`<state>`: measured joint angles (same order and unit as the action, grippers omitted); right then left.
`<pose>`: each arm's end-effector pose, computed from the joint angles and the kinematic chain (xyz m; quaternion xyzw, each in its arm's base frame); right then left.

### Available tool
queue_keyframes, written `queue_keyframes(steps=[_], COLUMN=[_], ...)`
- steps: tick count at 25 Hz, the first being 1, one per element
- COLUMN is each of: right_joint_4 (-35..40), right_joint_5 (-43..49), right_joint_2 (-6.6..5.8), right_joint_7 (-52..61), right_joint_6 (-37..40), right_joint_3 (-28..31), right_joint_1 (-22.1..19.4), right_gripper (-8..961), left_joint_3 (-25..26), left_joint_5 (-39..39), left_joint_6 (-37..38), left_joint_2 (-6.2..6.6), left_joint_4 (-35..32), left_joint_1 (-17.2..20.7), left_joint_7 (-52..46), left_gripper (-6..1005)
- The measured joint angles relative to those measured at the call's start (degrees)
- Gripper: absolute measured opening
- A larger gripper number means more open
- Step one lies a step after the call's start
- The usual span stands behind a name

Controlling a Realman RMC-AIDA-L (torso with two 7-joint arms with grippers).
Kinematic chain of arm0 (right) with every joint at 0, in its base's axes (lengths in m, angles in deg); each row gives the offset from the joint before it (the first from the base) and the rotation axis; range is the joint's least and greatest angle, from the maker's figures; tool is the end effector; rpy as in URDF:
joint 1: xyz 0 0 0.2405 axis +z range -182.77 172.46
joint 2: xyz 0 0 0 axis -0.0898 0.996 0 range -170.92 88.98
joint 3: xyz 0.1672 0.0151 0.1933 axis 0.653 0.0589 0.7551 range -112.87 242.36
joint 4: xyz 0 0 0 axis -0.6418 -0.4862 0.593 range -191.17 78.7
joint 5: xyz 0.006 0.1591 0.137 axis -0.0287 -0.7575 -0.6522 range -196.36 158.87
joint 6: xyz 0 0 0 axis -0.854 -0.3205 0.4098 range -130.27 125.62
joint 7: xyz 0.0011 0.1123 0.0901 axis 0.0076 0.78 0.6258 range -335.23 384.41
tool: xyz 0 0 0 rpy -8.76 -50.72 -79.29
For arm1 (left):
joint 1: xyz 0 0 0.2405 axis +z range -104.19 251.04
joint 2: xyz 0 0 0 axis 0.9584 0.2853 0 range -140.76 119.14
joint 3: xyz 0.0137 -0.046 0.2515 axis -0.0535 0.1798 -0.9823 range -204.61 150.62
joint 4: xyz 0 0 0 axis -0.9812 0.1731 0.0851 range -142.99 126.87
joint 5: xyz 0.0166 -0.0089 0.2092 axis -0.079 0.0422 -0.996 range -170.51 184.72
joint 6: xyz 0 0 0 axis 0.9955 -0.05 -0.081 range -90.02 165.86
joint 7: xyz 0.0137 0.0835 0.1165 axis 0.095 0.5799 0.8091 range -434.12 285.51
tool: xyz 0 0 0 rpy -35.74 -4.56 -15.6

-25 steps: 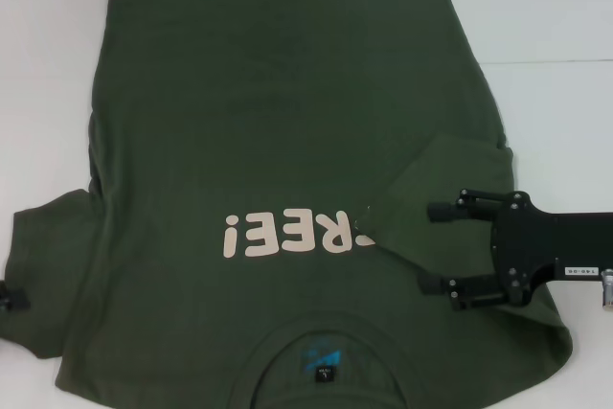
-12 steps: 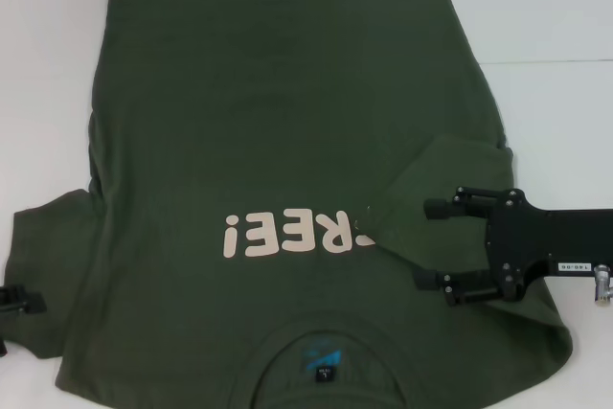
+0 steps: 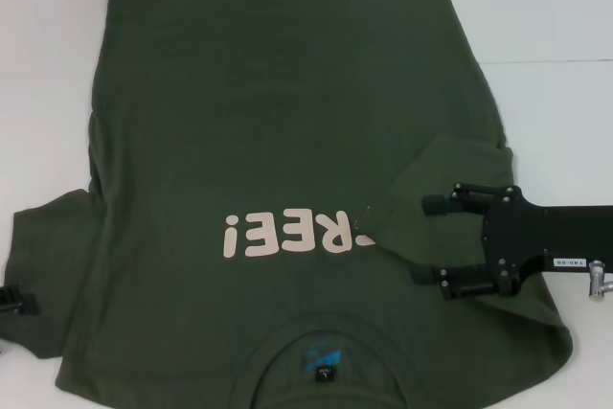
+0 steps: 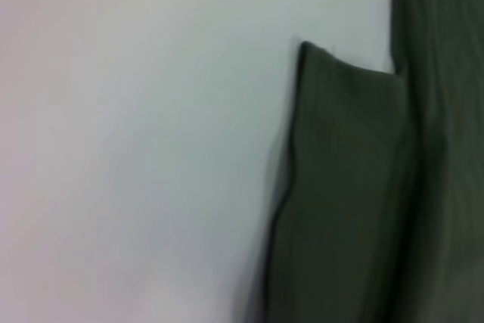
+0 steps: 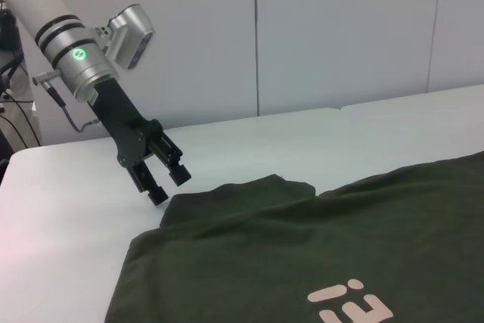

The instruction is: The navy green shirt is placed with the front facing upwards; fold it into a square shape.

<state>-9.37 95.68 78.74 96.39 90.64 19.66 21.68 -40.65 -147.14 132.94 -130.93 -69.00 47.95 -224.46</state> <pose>0.2559 0.3181 0.0087 -0.9666 0.0965 0.2019 0.1249 -0.3675 0.2709 0.0868 -0.5766 -0.7831 -0.1181 0.2010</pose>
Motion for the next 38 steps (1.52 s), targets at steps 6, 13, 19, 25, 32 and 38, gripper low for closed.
queue_keyframes(steps=[6, 13, 19, 25, 32, 38], right_joint_4=[-0.02, -0.55, -0.63, -0.72, -0.72, -0.72], right_joint_5=[0.0, 0.0, 0.0, 0.0, 0.0, 0.0], right_joint_2=[0.0, 0.0, 0.0, 0.0, 0.0, 0.0], right_joint_7=[0.01, 0.01, 0.01, -0.14, -0.17, -0.01], right_joint_6=[-0.32, -0.62, -0.91, -1.12, -1.5, -1.56], right_joint_3=[0.0, 0.0, 0.0, 0.0, 0.0, 0.0], right_joint_1=[0.22, 0.31, 0.29, 0.25, 0.23, 0.24], right_gripper=[911, 911, 911, 910, 910, 909], left_joint_3=[-0.7, -1.47, -1.55, -2.53, -3.5, -6.26], left_joint_5=[-1.05, -1.1, -1.15, -1.15, -1.15, -1.15], left_joint_6=[-1.27, -2.15, -2.47, -2.78, -3.61, -4.81], left_joint_2=[-0.01, -0.02, -0.02, -0.02, -0.04, 0.01], left_joint_4=[-0.08, 0.05, 0.12, 0.33, 1.54, 1.68], left_joint_1=[-0.22, -0.87, -1.23, -1.61, -2.26, -2.54], left_joint_7=[-0.69, -1.03, -1.17, -1.49, -1.91, -3.7], left_gripper=[906, 906, 906, 906, 905, 891])
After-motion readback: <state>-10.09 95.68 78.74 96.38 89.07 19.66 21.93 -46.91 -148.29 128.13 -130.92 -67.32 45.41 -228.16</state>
